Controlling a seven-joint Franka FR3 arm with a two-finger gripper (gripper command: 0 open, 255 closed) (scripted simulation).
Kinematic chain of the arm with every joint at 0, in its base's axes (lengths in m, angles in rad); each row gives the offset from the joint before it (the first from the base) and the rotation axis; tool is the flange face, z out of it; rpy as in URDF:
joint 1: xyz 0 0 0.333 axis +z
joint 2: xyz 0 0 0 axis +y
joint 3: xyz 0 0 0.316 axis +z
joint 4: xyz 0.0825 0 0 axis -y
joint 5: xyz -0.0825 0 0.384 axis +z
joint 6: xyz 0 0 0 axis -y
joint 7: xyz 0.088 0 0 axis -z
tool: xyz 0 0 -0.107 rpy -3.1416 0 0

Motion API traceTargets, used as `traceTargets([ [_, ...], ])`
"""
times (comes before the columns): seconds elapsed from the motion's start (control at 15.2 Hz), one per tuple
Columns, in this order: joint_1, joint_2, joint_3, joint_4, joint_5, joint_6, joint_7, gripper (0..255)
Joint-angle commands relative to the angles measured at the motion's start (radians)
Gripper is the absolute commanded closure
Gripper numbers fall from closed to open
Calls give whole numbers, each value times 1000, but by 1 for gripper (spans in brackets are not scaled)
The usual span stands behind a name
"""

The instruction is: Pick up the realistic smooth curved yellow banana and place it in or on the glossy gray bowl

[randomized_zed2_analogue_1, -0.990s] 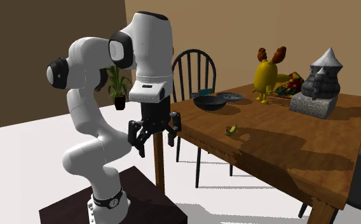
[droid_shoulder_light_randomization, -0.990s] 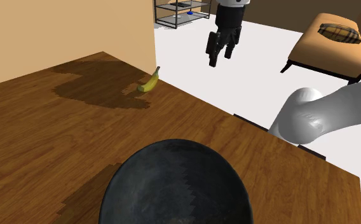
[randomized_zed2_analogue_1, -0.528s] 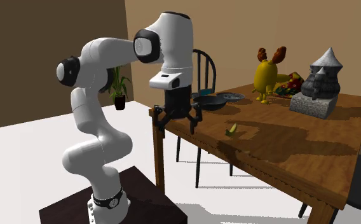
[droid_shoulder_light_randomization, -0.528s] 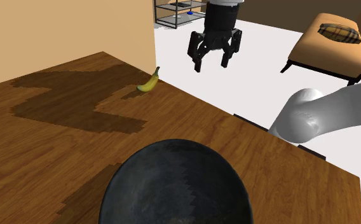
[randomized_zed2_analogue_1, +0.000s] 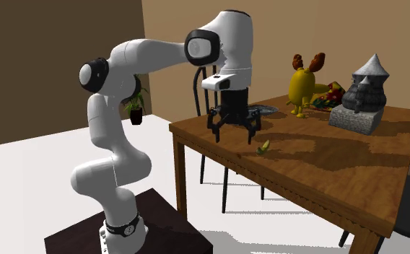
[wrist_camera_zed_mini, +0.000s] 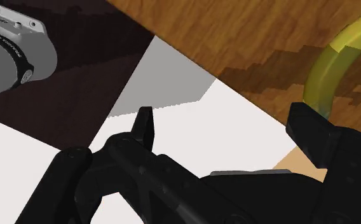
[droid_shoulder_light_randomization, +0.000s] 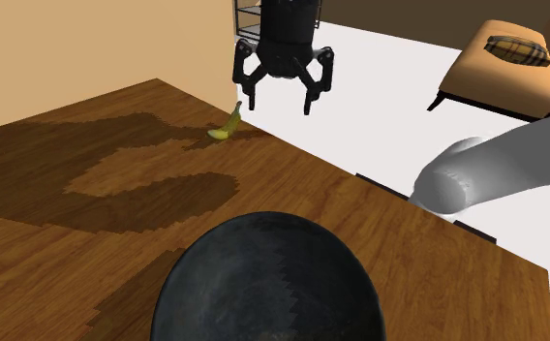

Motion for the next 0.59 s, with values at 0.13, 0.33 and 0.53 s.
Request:
traceTargets([
  [0.13, -113, 111, 153, 145, 4, 20, 305, 0],
  [0.33, -212, 214, 284, 262, -31, 35, 517, 0],
  [0.53, -206, 201, 286, 213, -21, 73, 508, 0],
])
